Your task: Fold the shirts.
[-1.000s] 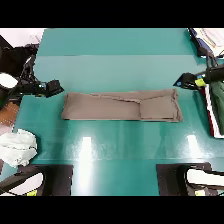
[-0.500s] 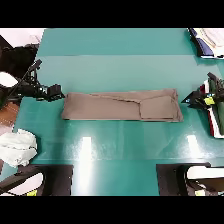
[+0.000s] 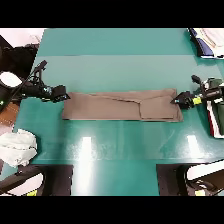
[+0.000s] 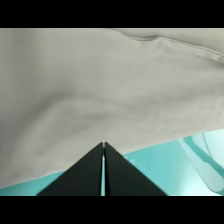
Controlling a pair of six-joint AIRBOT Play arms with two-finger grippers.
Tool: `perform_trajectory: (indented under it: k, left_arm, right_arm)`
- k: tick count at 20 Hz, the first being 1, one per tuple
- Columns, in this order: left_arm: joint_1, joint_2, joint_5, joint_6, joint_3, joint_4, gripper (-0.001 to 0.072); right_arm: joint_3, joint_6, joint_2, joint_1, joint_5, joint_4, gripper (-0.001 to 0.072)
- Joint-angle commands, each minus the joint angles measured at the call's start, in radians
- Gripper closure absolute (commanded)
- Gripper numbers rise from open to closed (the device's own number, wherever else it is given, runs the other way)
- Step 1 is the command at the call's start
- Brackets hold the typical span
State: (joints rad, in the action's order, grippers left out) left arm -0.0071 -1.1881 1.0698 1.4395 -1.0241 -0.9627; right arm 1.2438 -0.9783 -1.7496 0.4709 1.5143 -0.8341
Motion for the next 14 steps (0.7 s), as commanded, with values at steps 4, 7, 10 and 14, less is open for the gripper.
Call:
perform_trajectory:
  k: [4,7,10,14]
  left_arm:
    - [-0.131,0.000,-0.067,0.004,-0.001,0.002,0.0683]
    - [-0.211,-0.014,-0.072,0.054,-0.002,0.002,0.0683]
    - [-0.312,-0.093,-0.113,0.054,-0.051,0.009,0.0684]
    - [-0.441,-0.323,-0.118,0.053,-0.254,0.025,0.0683]
  right_arm:
    - [-0.032,0.058,-0.005,-0.024,0.006,0.083,0.0631]
    - [-0.032,0.060,0.048,-0.024,0.004,0.090,0.0693]
    - [-0.032,-0.003,0.142,-0.030,0.011,0.124,0.0694]
    - [0.044,-0.111,0.275,-0.097,0.034,0.135,0.0696]
